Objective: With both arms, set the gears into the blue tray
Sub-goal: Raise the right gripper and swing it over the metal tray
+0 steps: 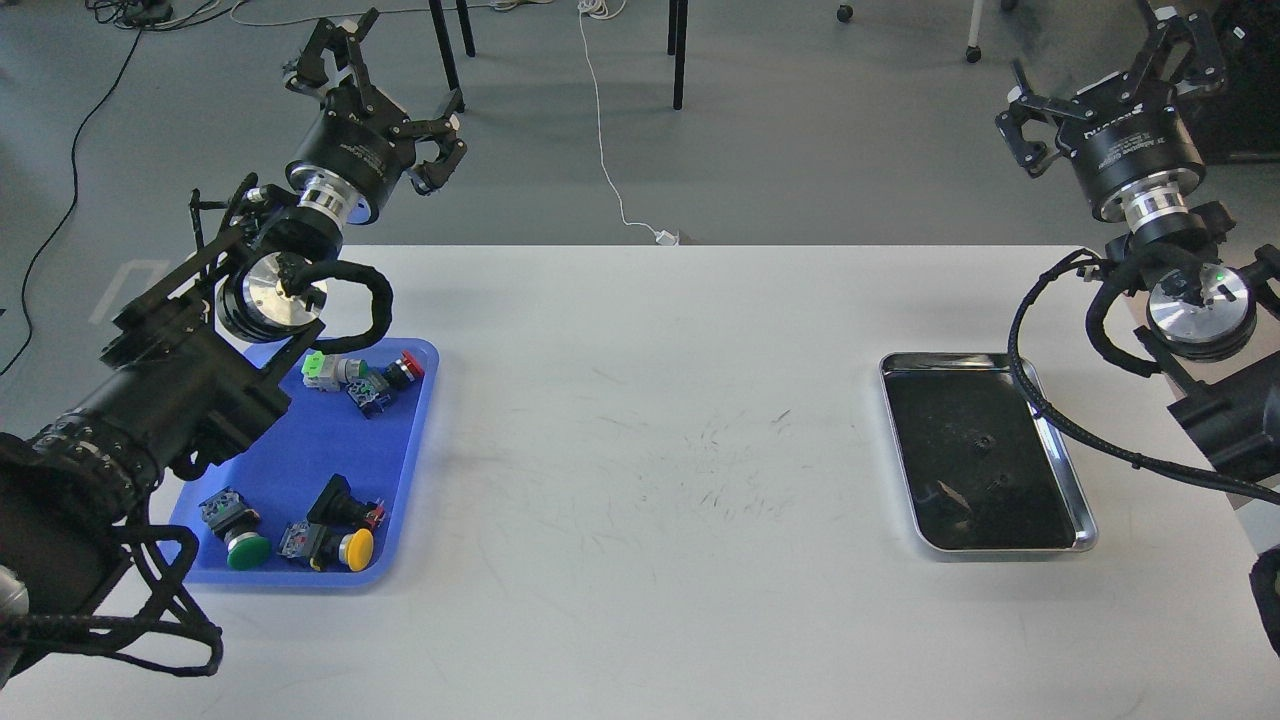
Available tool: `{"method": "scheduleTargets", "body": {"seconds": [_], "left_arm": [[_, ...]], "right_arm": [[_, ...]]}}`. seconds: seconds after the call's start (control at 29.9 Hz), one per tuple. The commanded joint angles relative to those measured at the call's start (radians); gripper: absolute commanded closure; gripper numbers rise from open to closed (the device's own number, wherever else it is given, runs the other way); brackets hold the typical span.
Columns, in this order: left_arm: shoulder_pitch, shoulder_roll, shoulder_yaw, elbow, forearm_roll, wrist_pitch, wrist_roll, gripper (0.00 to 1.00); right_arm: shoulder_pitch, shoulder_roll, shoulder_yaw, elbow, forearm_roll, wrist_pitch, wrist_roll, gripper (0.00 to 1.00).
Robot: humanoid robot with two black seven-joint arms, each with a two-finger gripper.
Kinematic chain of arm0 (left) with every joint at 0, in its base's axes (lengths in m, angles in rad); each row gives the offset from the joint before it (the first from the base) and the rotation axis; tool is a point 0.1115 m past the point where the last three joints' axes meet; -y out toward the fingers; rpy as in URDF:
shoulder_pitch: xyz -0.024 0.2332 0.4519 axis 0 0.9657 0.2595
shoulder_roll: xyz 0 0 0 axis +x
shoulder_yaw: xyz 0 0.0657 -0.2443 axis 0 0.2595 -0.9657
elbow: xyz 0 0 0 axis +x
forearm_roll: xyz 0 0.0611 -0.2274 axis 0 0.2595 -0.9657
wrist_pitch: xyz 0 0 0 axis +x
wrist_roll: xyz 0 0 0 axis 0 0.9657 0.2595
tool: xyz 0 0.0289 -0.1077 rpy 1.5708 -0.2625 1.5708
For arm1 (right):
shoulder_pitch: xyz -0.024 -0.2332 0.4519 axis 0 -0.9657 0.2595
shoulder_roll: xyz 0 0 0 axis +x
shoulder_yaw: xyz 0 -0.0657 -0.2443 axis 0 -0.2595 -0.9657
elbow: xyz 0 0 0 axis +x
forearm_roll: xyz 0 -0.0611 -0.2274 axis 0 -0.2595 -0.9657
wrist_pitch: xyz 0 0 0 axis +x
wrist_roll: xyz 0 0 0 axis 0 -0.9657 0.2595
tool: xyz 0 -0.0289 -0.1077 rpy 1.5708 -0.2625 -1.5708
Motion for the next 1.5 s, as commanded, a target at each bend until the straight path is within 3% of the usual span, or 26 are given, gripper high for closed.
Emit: {"method": "scheduleTargets", "body": {"seconds": [0.0,0.37,0.53,0.84,1.34,1.47], "left_arm": [[0.003,-0.004,0.001,-0.001,0.0,0.0,-0.001,0.02],[0.0,0.022,-0.002,0.0,-0.002,-0.001,-0.009,0.02],[0.003,0.068,0.003,0.013,0.002,-0.08,-0.009,0.02],[0.008,0.083,0.003,0.011,0.002,-0.081,-0.009,0.02],[0.039,0.114,0.01,0.01,0.002,-0.087,-0.009,0.02],[0.042,0.114,0.01,0.01,0.003,-0.084,-0.009,0.02]], "right_arm": [[-0.001,0.0,0.001,0.002,0.0,-0.001,0.0,0.01],[0.011,-0.042,-0.007,0.014,0.0,-0.001,-0.002,0.01],[0.028,-0.128,-0.053,0.044,-0.007,-0.001,-0.009,0.01],[0.266,-0.213,-0.353,0.046,-0.03,-0.017,0.0,0.01],[0.75,-0.176,-0.967,0.127,-0.303,0.002,0.0,0.01],[0.823,-0.158,-1.097,0.182,-0.472,0.028,0.003,0.01]]}}
